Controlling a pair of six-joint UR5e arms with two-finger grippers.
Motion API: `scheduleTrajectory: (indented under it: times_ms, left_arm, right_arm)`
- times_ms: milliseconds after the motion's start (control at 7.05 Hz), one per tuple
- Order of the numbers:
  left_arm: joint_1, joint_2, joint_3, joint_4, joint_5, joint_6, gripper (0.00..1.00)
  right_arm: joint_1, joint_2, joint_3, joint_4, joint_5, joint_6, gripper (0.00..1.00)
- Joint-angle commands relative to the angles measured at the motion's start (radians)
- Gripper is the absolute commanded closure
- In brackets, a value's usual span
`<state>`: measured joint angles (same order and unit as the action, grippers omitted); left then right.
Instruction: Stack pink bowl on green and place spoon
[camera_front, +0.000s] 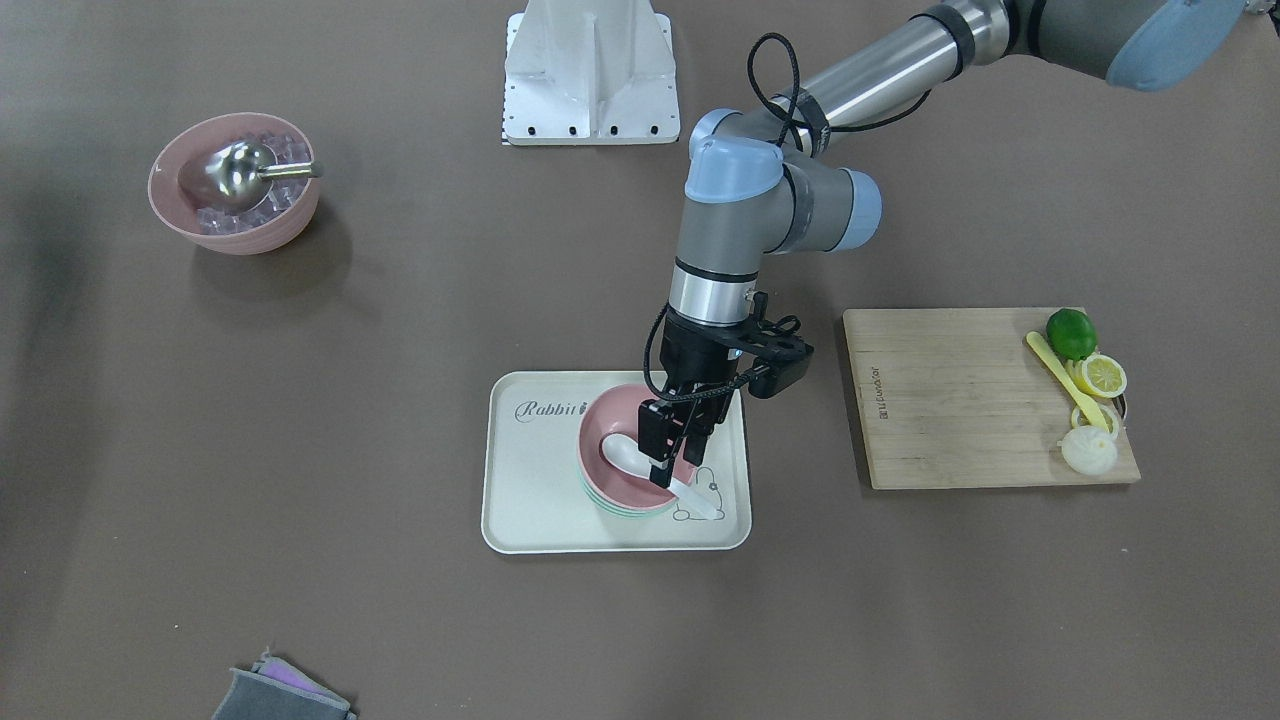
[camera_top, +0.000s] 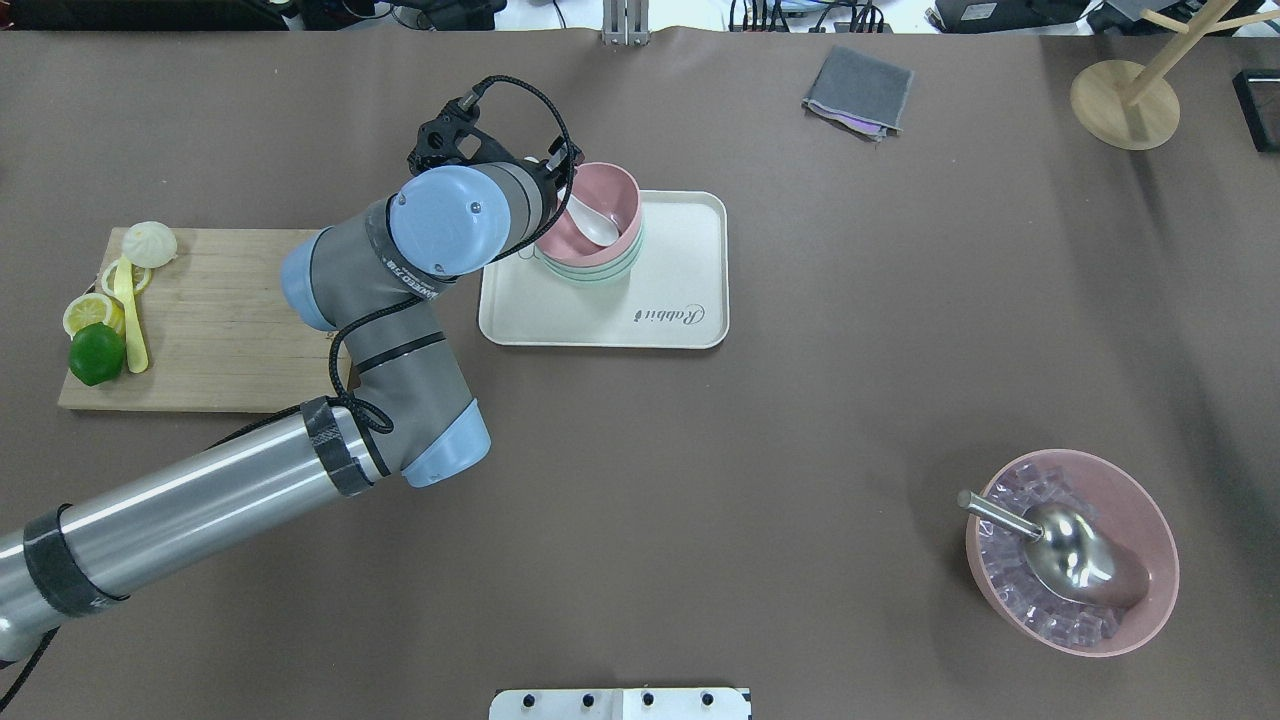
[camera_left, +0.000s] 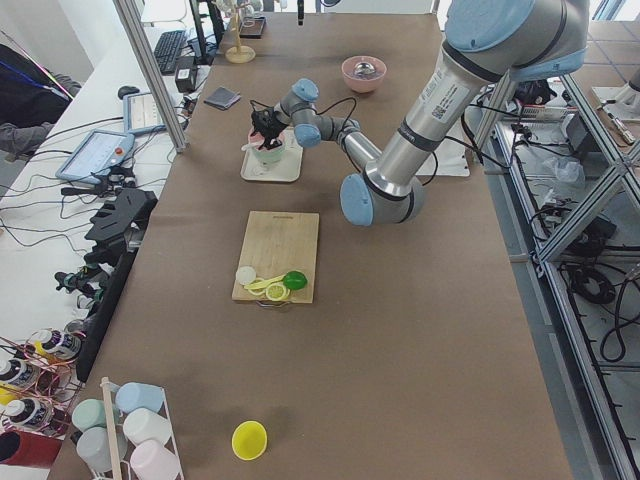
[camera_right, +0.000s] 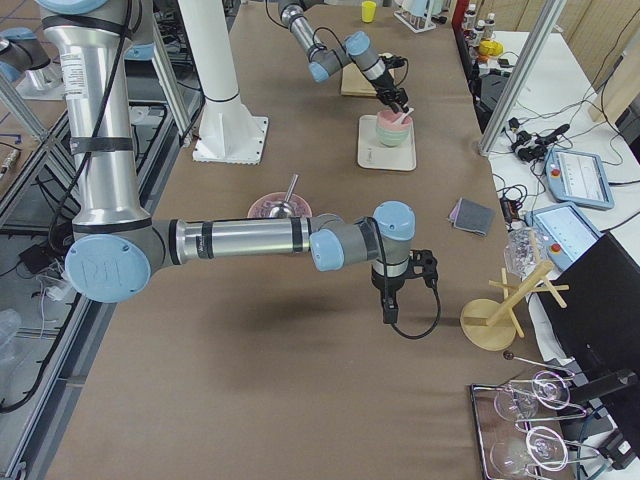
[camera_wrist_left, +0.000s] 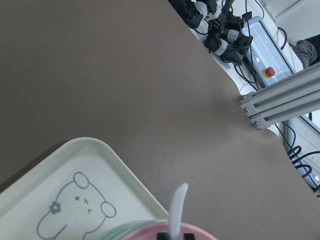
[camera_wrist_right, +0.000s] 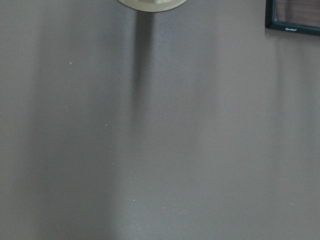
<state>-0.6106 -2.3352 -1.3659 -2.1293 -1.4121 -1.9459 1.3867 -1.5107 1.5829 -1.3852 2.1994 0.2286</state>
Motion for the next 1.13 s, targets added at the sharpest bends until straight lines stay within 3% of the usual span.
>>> scheduleTrajectory:
  times_ms: [0, 142, 284, 425, 567, 709, 993]
  left_arm:
    - [-0.005, 0.09, -0.176, 0.09, -0.066, 0.115, 0.02]
    - [-0.015, 0.188, -0.344, 0.129, -0.167, 0.163, 0.03]
    - [-0.026, 0.302, -0.521, 0.237, -0.245, 0.374, 0.03]
    - [-0.034, 0.33, -0.632, 0.435, -0.267, 0.579, 0.03]
    - [-0.066, 0.33, -0.674, 0.612, -0.271, 0.772, 0.02]
    - [-0.128, 0.338, -0.688, 0.696, -0.3, 0.99, 0.02]
    - [-0.397, 0.48, -0.673, 0.71, -0.576, 1.504, 0.02]
  right_arm:
    - [0.0, -0.005, 0.0, 0.0, -0.001, 0.0, 0.0]
    - [0.0, -0.009, -0.001, 0.0, -0.001, 0.0, 0.0]
    - [0.0, -0.009, -0.001, 0.0, -0.001, 0.0, 0.0]
    - [0.0, -0.011, -0.001, 0.0, -0.001, 0.0, 0.0]
    - [0.0, -0.02, 0.0, 0.0, 0.0, 0.0, 0.0]
    - [0.0, -0.023, 0.0, 0.0, -0.001, -0.002, 0.0]
    - [0.0, -0.055, 0.003, 0.002, -0.001, -0.005, 0.0]
